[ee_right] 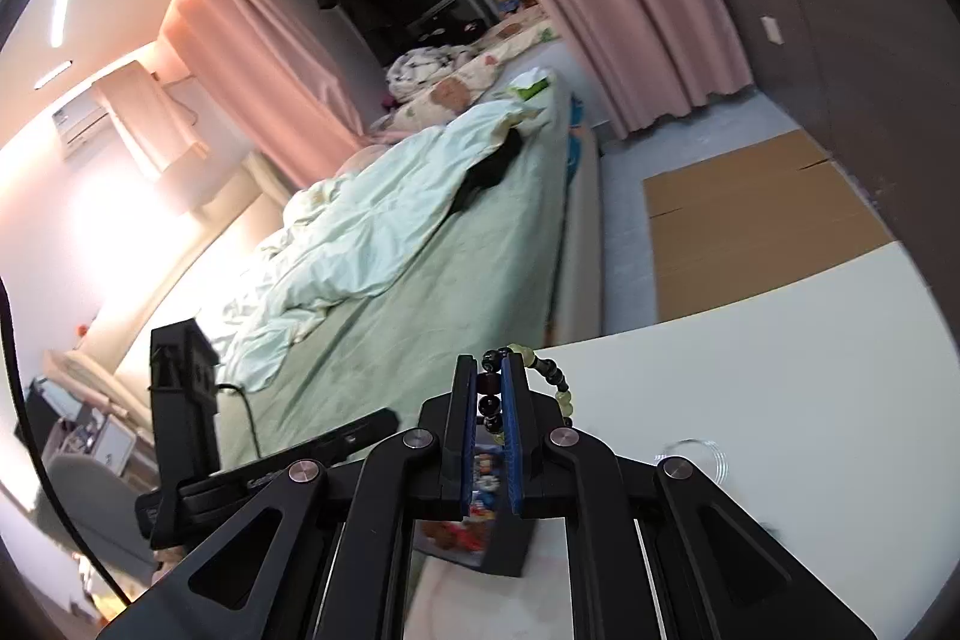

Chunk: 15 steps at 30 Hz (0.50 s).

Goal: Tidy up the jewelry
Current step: 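Drop the silver chain into the black box with the left while the right drops the bracelet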

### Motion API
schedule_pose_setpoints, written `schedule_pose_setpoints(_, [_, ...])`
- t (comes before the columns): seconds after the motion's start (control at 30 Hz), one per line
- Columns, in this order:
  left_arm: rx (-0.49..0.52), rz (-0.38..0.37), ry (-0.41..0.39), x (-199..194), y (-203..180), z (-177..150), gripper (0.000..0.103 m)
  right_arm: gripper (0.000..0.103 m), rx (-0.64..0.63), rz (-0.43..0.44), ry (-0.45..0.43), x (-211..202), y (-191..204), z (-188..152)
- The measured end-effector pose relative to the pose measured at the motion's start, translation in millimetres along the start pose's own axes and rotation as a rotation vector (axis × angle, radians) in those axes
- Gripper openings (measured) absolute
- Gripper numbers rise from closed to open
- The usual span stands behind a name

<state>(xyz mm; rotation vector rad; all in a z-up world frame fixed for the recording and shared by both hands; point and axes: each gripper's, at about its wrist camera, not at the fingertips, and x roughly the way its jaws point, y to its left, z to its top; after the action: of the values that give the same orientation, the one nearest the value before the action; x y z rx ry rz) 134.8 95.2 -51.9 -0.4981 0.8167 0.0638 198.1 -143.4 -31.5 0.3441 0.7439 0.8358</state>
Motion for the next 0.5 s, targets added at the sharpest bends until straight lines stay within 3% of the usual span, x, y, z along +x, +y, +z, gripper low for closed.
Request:
schedule_pose_setpoints(0.03, [-0.004, 0.002, -0.007, -2.5, 2.4, 1.4, 0.027, 0.010, 0.000, 0.015, 0.010, 5.2, 3.8, -1.5])
schedule_pose_setpoints(0.1, [-0.016, -0.002, -0.034, -9.1, 6.9, 4.9, 0.098, 0.010, -0.004, 0.036, 0.025, 13.5, 10.3, -4.3])
schedule_pose_setpoints(0.13, [-0.030, -0.017, -0.055, -13.2, 10.1, 6.4, 0.103, 0.010, -0.007, 0.046, 0.034, 17.3, 13.0, -6.3])
schedule_pose_setpoints(0.5, [-0.154, -0.003, -0.141, -44.1, 56.0, 21.5, 0.103, 0.010, -0.006, 0.135, 0.144, 67.9, 36.8, -26.1])
